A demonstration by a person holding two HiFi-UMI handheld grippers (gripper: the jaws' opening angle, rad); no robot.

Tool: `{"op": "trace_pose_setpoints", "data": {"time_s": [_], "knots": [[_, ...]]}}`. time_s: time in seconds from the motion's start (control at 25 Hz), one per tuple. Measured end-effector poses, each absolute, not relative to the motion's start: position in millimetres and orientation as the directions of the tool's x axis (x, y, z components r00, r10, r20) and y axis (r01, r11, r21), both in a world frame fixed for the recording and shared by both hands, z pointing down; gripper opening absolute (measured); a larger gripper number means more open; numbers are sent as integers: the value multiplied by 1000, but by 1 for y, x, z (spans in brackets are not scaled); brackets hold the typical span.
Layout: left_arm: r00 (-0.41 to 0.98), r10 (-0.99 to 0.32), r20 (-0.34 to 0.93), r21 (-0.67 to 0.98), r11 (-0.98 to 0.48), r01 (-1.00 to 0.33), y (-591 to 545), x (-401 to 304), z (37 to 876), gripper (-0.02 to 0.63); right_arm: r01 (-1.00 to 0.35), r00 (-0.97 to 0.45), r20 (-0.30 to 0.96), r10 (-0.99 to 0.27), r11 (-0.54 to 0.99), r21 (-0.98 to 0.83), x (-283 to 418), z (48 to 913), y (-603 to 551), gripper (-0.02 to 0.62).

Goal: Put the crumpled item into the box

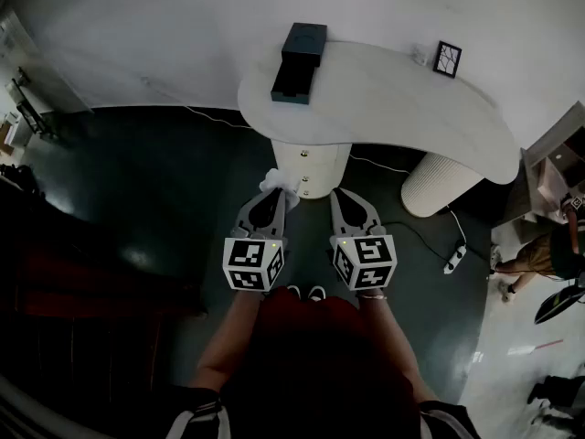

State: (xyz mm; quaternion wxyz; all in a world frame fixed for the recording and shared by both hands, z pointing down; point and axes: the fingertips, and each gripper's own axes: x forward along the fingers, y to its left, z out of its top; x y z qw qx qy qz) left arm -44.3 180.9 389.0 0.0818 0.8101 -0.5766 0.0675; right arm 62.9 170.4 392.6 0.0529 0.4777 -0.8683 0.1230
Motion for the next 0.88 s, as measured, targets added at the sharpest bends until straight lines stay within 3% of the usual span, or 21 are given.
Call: {"op": "trace_pose_setpoints", "data": {"time_s": [0.88], "knots": [[303,-933,194,65,-296,-953,165,-32,396,23,-802,-588,167,-791,545,-243,87,394,152,15]]}}
